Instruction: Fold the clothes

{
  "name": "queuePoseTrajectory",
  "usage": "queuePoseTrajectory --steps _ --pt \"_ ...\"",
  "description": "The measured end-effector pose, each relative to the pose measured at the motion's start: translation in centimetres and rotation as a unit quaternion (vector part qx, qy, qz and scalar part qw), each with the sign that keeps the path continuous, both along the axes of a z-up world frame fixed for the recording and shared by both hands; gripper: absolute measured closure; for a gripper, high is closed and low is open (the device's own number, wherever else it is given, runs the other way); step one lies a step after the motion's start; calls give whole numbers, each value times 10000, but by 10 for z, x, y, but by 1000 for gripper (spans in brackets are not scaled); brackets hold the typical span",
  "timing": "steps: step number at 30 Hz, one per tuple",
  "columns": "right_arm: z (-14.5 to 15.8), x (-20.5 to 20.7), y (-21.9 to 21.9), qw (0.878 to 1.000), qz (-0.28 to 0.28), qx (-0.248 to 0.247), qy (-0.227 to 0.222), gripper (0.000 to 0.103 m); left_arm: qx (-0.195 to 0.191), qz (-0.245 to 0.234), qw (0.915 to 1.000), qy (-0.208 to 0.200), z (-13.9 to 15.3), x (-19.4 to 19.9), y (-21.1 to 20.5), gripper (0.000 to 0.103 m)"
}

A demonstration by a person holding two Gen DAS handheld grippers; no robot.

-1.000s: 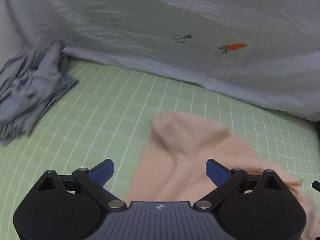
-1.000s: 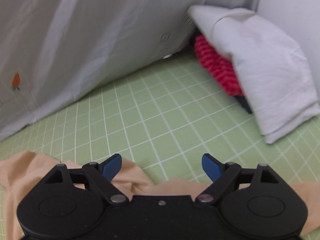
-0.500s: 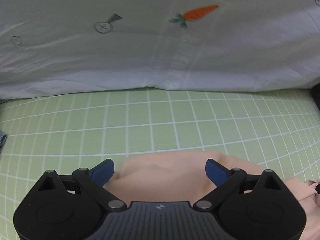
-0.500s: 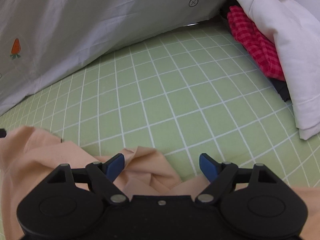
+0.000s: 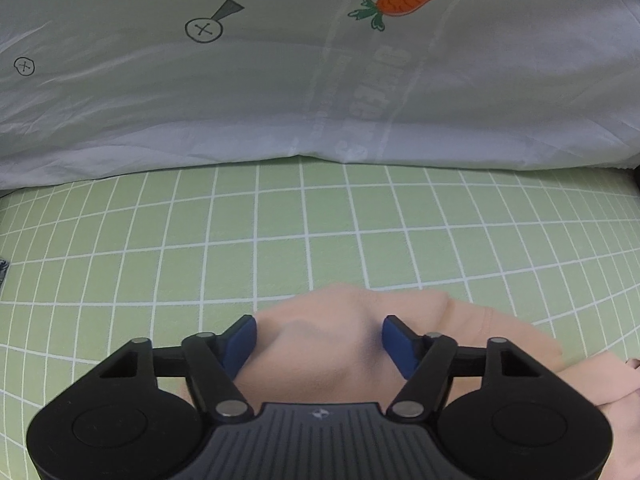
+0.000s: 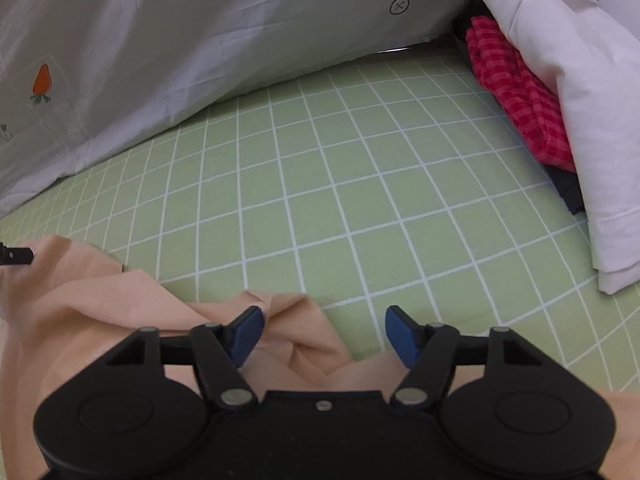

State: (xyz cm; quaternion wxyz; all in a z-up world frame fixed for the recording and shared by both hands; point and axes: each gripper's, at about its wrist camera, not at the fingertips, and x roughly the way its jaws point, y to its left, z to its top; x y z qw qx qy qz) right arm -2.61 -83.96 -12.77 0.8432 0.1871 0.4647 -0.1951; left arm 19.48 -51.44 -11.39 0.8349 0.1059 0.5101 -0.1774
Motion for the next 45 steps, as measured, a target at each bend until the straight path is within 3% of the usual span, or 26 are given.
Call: queuePoseTrajectory --steps 3,5,6,8,13,17,21,24,25,26,28,34,39,45 --pt "-4 4 0 9997 205 105 14 51 46 46 10000 41 -2 1 2 46" --pt "-6 8 2 9991 406 133 6 70 23 146 9999 54 0 3 6 63" --pt "-5 12 3 9987 511 87 17 72 -23 205 9998 56 2 5 9 70" --pt "-3 20 5 9973 727 -82 52 97 -143 326 9993 100 3 9 14 82" --pt "25 52 4 9898 1180 -699 -387 100 -423 694 9964 -252 22 7 34 87" --pt "54 82 4 9791 1275 -1213 -1018 101 -906 1487 9830 -579 36 -1 66 87" --pt "48 120 9 9731 1264 -1573 -1113 101 -726 1946 9757 -694 24 -1 78 81" --pt "34 139 16 9765 1244 -1587 -761 99 -818 1999 9741 -669 26 -4 87 72" --pt "32 140 19 9765 1253 -1590 -733 91 -790 1938 9752 -718 28 -5 88 65" --pt "32 138 22 9770 1261 -1549 -747 69 -714 1842 9771 -793 31 -5 87 59" --pt "29 131 24 9789 1205 -1483 -729 41 -491 1578 9817 -950 34 -3 82 49" --pt "6 115 18 9898 794 -1138 -326 36 -337 891 9902 -1018 37 18 58 39" --pt "-10 104 6 9967 298 -706 -269 30 74 -83 9974 -719 4 27 20 38" --pt "-18 102 4 9961 281 -779 -305 20 -40 -468 9978 -476 -18 30 2 37"
